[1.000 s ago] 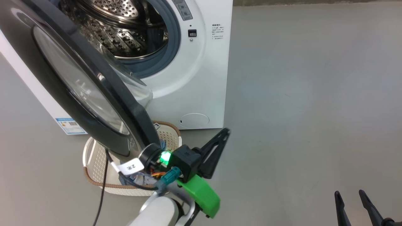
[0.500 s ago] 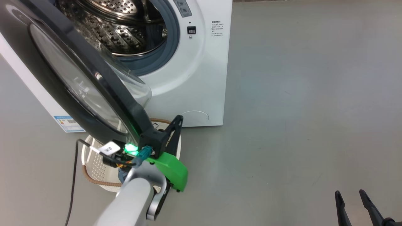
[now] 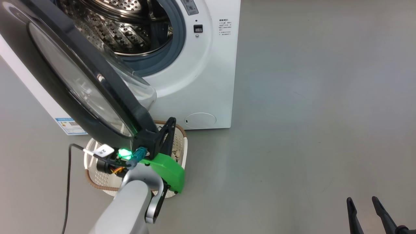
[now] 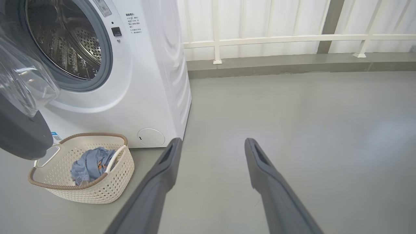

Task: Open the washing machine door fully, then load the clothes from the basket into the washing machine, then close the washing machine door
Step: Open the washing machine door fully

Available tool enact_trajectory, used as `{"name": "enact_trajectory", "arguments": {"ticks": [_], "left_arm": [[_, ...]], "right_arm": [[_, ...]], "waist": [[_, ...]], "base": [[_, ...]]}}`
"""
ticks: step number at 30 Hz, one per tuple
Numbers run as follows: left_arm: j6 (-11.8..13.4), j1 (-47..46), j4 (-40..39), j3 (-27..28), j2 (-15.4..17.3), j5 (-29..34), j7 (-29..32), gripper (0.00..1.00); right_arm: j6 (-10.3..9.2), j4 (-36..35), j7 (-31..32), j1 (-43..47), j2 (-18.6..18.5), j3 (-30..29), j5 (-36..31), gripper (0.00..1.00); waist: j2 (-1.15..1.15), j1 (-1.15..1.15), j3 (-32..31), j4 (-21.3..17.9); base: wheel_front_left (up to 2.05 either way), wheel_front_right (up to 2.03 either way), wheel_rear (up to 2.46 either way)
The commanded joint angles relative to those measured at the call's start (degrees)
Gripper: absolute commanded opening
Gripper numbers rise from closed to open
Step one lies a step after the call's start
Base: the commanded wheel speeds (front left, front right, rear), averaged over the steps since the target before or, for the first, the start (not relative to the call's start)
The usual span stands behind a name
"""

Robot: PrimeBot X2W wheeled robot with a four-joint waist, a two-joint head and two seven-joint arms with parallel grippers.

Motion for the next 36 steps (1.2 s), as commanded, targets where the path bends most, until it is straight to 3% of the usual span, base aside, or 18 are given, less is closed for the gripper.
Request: {"name": "enact_trajectory", "arguments": {"ticks": [1,17,36], "left_arm": [[0.5,-2.7,-0.5,2.1,1.0,-0.4,-0.7,0.00],[2.1,-1.1,0.0,4.1,2.3,-2.9,-1.6,0.00],[6.9,7.5,-11.4,5.0,6.1,-3.2,-1.3,0.00]], "right_arm": [[0.35,-1.5,-0.3,-1.9,-0.9,1.1,-0.9,1.00],[0.35,-1.6,-0.3,-1.7,-0.8,1.0,-1.0,1.00],[0.35,-1.7,-0.3,-1.1,-1.0,0.8,-1.0,1.00]], "waist": [[0.00,0.00,0.0,0.1],[0.00,0.00,0.2,1.2],[0.00,0.00,0.3,3.2]], "base": [[0.00,0.00,0.00],[0.00,0.00,0.00],[0.00,0.00,0.00]]}}
